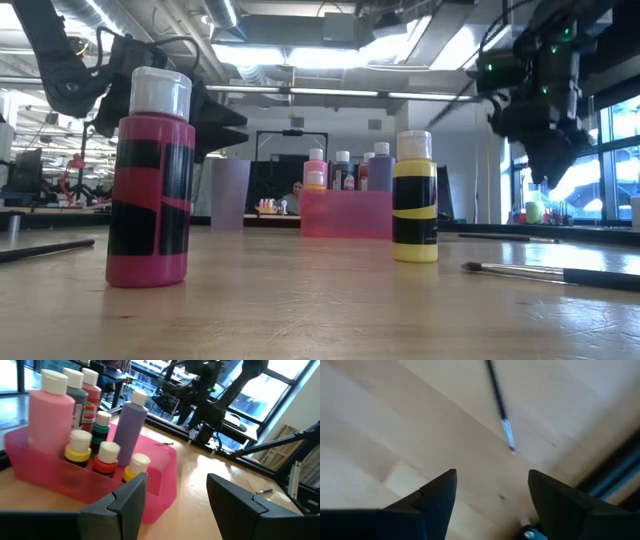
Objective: Pick & Place Paint Supplies
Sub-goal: Put the black paint brush into the purple cup
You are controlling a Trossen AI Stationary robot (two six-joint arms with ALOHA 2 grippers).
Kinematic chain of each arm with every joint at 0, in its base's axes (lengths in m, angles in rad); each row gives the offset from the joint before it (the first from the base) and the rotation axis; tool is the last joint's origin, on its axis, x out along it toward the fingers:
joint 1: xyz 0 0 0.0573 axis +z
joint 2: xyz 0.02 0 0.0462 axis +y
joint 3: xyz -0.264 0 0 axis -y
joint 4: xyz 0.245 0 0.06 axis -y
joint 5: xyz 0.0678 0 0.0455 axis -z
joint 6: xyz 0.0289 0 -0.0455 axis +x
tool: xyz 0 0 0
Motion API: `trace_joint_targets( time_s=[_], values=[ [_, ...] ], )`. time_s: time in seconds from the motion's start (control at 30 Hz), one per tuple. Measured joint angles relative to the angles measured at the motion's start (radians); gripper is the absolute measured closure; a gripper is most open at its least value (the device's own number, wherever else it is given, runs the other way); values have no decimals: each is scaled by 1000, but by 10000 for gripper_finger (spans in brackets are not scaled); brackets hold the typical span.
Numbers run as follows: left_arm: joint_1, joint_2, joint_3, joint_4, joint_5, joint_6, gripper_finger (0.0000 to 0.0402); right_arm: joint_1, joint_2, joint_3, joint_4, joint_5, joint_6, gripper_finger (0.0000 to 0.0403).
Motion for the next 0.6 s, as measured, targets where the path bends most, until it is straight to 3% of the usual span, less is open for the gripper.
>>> trace_joint_targets(
  time_s=[0.23, 0.6],
  values=[
    [-17, 0, 0, 0, -5, 19, 199, -72, 68, -51, 26, -2, -12, 156],
    [-16, 0, 0, 0, -6, 19, 199, -75, 131, -59, 154, -3, 41, 155]
  ],
)
